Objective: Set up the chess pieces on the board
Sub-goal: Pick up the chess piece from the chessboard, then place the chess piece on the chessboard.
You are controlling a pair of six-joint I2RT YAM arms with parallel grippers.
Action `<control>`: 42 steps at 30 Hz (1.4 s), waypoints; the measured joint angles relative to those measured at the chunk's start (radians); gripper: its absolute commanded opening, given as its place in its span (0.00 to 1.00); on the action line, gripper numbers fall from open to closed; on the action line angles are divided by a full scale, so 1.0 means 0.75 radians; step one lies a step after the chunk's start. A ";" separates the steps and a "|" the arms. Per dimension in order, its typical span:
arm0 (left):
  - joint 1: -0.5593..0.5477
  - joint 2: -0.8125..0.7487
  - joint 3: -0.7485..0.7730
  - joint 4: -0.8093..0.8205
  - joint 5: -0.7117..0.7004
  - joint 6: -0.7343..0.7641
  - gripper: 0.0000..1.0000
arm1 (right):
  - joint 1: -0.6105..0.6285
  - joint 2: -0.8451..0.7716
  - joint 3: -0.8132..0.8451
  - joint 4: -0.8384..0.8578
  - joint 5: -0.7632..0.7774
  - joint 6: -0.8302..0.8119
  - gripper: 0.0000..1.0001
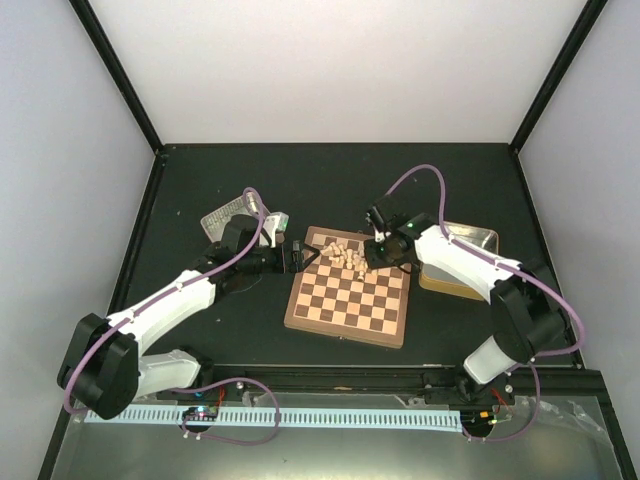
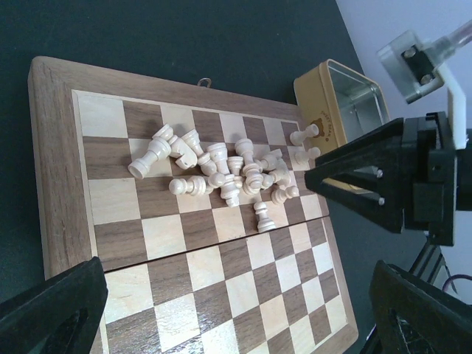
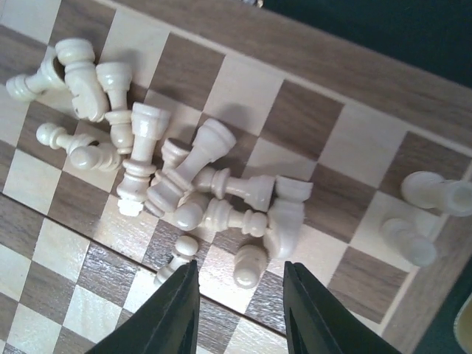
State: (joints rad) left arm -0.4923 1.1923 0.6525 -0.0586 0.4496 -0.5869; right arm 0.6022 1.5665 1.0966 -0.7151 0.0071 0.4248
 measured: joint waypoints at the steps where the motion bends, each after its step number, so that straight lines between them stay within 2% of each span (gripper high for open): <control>1: 0.000 0.000 0.000 0.000 0.001 -0.001 0.99 | 0.010 0.009 -0.001 0.000 -0.004 0.000 0.31; 7: 0.000 0.000 0.000 0.008 0.002 -0.002 0.99 | 0.044 0.079 -0.001 -0.006 -0.004 0.002 0.28; 20: 0.000 0.000 0.000 0.009 0.002 -0.001 0.99 | 0.057 0.136 -0.006 -0.004 0.022 0.002 0.08; 30: 0.000 0.000 0.000 0.009 0.002 -0.001 0.99 | 0.058 0.026 -0.045 0.011 -0.019 -0.023 0.08; 36: 0.000 0.000 0.000 0.009 0.002 -0.001 0.99 | 0.056 -0.127 -0.048 0.041 0.121 0.006 0.08; 42: 0.000 0.000 0.000 0.009 0.002 -0.001 0.99 | 0.034 -0.061 -0.051 0.044 0.226 0.061 0.08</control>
State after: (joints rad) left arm -0.4923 1.1923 0.6525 -0.0521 0.4507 -0.5877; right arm 0.6277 1.5211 1.0584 -0.6819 0.1764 0.4702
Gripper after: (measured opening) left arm 0.988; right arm 0.102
